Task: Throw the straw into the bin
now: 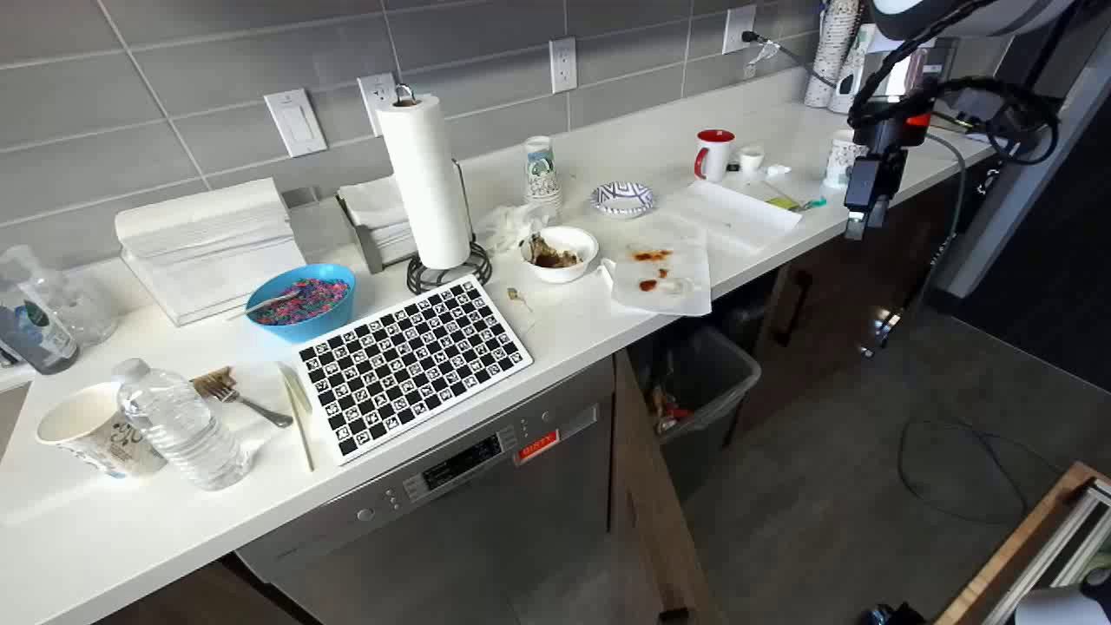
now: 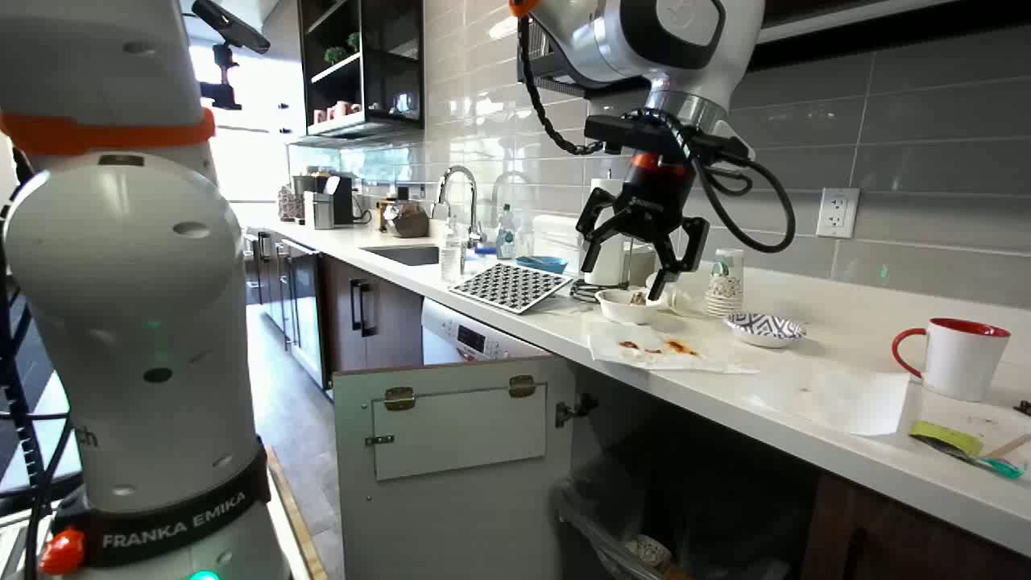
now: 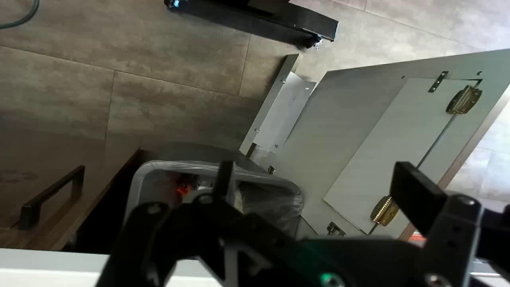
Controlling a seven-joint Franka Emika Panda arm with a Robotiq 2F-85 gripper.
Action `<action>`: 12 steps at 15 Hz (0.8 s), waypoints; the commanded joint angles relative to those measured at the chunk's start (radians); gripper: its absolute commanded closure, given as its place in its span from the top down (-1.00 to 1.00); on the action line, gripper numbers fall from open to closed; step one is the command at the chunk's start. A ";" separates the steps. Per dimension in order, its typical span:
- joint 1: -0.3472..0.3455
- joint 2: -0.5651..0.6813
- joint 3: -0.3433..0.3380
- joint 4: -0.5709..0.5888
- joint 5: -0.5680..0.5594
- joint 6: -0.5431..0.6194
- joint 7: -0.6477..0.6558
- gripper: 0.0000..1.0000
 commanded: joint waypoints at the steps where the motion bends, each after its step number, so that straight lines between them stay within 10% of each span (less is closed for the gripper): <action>1: -0.034 0.002 0.033 0.001 0.004 -0.002 -0.003 1.00; 12: -0.098 0.075 0.015 0.034 -0.054 0.158 0.127 1.00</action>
